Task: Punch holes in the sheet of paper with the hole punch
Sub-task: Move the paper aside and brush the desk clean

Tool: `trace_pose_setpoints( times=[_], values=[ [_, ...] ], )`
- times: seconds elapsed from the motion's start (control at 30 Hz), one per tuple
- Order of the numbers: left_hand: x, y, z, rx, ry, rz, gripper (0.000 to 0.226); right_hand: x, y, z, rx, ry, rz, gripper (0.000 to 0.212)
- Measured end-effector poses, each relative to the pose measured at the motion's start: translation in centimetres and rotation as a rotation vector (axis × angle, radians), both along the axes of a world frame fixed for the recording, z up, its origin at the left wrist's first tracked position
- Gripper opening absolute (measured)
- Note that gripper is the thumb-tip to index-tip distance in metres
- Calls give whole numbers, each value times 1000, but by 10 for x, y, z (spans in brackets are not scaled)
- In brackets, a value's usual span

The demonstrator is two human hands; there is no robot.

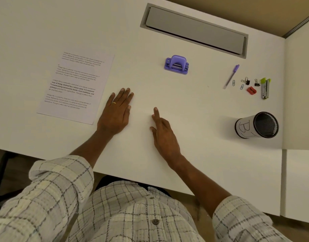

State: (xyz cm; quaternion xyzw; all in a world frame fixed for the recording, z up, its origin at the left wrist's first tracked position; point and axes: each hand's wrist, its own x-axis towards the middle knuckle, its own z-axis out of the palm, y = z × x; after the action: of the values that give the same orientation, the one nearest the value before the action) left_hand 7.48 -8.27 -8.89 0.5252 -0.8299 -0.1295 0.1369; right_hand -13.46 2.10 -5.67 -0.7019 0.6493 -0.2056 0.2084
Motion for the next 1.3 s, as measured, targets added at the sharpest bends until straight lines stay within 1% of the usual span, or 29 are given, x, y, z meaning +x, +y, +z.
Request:
trace_pose_setpoints(
  times=[0.1,0.13,0.2,0.27,0.33,0.4,0.5,0.7,0.8,0.87,0.9,0.93,0.97,1.0,1.03,1.07,1.1,1.13,1.17,1.2,1.23,1.3],
  values=[
    [0,0,-1,-2,-8,3,52,-1,-2,-6,-91,151,150,50],
    [1,0,-1,-7,-9,4,52,-3,-4,-7,-108,202,179,49],
    [1,0,-1,-3,-11,0,52,-6,-5,-8,-103,260,239,55],
    [1,0,-1,2,-14,-2,53,-11,-6,-5,-102,272,311,61],
    [1,0,-1,1,-12,1,53,-19,-11,-1,-102,258,354,59],
    [1,0,-1,2,-12,2,53,-25,-18,4,-57,232,354,50],
    [0,0,-1,-5,-11,4,53,-27,-33,10,13,253,363,33],
    [1,0,-1,9,-7,0,54,-21,-47,17,86,319,381,27],
    [1,0,-2,12,-4,3,53,-22,-46,21,112,317,360,29],
    [1,-1,-2,5,-4,5,53,-25,-51,22,120,350,355,27],
    [1,-1,-2,3,-3,3,53,-27,-56,23,127,355,314,24],
    [1,-1,-2,3,-2,1,53,-31,-62,24,141,318,218,19],
    [1,0,-2,4,-2,1,52,-36,-68,26,171,225,60,15],
    [1,0,-3,5,-2,2,52,-43,-74,28,229,69,-137,13],
    [1,0,-3,5,-3,3,52,-51,-78,32,313,-153,-331,13],
    [1,0,-2,5,-2,5,52,-58,-80,36,408,-412,-481,13],
    [2,0,-2,6,-1,6,52,-64,-80,41,491,-671,-577,12],
    [2,0,-2,7,1,5,52,-70,-78,46,549,-904,-639,10],
    [2,0,-2,8,-1,4,52,-74,-74,51,586,-1096,-684,10],
    [1,0,-2,9,-4,3,53,-79,-71,57,607,-1240,-718,10],
    [1,0,-1,11,-7,1,53,-85,-66,64,616,-1342,-741,10],
    [1,0,-2,16,-5,-4,53,-101,-56,78,596,-1479,-760,11]
  ],
)
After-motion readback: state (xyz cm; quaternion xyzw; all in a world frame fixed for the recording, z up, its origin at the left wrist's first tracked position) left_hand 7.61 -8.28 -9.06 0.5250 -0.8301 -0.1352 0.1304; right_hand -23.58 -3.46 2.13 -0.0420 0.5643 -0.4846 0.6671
